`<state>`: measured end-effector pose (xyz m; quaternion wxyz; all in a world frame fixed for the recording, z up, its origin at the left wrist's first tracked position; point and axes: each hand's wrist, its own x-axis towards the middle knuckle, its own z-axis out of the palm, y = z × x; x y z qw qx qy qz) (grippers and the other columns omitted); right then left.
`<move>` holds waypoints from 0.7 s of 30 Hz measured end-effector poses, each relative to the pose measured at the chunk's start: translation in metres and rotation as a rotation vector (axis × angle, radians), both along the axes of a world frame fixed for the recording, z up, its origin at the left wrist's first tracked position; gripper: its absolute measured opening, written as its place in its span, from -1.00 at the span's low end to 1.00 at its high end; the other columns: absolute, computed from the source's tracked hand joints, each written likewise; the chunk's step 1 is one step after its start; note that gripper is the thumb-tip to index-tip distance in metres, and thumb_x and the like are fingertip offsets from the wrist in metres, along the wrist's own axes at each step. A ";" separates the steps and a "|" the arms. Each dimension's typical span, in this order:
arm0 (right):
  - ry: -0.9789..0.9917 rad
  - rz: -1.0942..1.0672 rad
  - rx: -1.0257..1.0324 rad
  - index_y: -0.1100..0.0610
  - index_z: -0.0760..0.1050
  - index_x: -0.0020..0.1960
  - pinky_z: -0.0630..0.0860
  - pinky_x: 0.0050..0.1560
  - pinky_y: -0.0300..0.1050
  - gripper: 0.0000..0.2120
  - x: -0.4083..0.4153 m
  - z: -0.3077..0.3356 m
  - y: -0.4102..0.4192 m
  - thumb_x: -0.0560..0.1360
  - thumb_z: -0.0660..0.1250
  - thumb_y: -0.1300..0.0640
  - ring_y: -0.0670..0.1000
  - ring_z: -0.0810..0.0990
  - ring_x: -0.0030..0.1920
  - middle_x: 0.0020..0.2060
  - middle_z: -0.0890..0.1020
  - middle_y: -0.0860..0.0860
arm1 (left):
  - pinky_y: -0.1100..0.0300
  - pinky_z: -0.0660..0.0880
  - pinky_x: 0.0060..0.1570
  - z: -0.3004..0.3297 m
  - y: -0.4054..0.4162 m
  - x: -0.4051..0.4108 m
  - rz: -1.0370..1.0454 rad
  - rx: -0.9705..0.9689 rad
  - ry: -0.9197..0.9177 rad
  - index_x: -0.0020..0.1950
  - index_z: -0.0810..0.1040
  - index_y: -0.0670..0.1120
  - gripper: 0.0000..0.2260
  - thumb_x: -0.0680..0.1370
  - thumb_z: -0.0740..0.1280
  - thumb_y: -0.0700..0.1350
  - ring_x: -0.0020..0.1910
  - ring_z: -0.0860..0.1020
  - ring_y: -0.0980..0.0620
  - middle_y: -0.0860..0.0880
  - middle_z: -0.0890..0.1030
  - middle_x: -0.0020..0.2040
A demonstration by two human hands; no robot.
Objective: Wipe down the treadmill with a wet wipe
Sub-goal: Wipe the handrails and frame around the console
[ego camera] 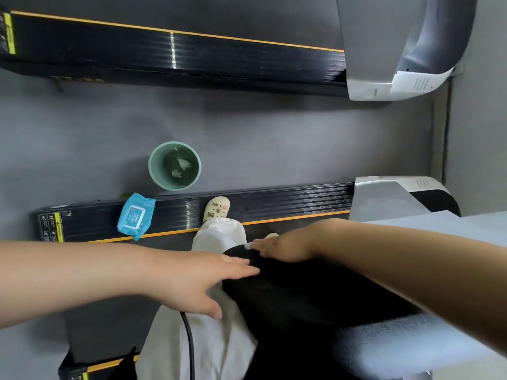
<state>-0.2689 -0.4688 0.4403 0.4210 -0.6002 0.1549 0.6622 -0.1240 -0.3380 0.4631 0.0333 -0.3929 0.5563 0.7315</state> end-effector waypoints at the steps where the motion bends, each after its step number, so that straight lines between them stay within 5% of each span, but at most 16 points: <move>1: 0.024 -0.003 -0.022 0.07 0.04 0.54 0.01 0.39 -0.19 -0.58 -0.009 0.004 -0.012 0.68 -0.11 0.15 0.01 0.10 0.50 0.52 0.12 0.02 | 0.52 -0.07 0.27 0.002 -0.002 -0.001 -0.001 0.006 0.032 0.49 -0.07 0.27 -0.33 0.57 0.30 -0.04 0.42 -0.03 0.37 0.26 -0.08 0.52; 8: 0.227 -0.024 -0.300 0.00 0.03 0.55 -0.10 0.51 0.05 -0.51 -0.088 0.002 -0.086 0.65 -0.12 -0.10 0.01 0.00 0.53 0.54 0.05 -0.03 | 0.74 -0.17 -0.03 0.008 -0.018 -0.009 -0.036 -0.029 0.117 0.47 -0.08 0.35 -0.35 0.59 0.27 -0.01 0.24 -0.08 0.52 0.40 -0.13 0.47; 13: 0.113 -0.198 -0.257 -0.15 0.16 0.50 -0.05 0.49 0.08 -0.20 -0.056 -0.013 -0.038 0.31 -0.01 -0.43 -0.01 0.05 0.52 0.51 0.13 -0.10 | 0.79 -0.18 -0.08 0.010 -0.026 -0.012 -0.076 -0.047 0.121 0.48 -0.07 0.33 -0.35 0.58 0.28 0.00 0.27 -0.07 0.51 0.39 -0.12 0.48; 16: 0.169 -0.152 -0.094 -0.19 0.05 0.52 -0.16 0.49 0.13 -0.19 -0.048 -0.008 -0.033 0.31 -0.07 -0.44 -0.02 -0.06 0.53 0.53 0.03 -0.11 | 0.75 -0.17 0.01 0.010 -0.029 -0.011 -0.101 -0.035 0.128 0.48 -0.07 0.33 -0.35 0.58 0.28 0.00 0.25 -0.08 0.53 0.38 -0.12 0.48; 19: 0.191 -0.090 -0.225 -0.08 0.04 0.54 -0.14 0.50 0.07 -0.50 -0.072 -0.005 -0.066 0.63 -0.12 -0.15 0.02 -0.03 0.53 0.53 0.05 -0.04 | 0.61 -0.10 0.17 0.012 -0.031 -0.011 -0.128 -0.030 0.127 0.47 -0.08 0.36 -0.35 0.58 0.28 0.02 0.26 -0.09 0.53 0.42 -0.13 0.46; 21: 0.221 -0.074 -0.324 -0.01 0.05 0.55 -0.11 0.50 0.03 -0.52 -0.079 -0.006 -0.076 0.66 -0.14 -0.10 0.02 -0.01 0.53 0.53 0.06 -0.03 | 0.50 -0.08 0.28 0.014 -0.032 -0.011 -0.155 -0.033 0.123 0.47 -0.10 0.36 -0.34 0.57 0.28 0.04 0.34 -0.11 0.49 0.41 -0.15 0.46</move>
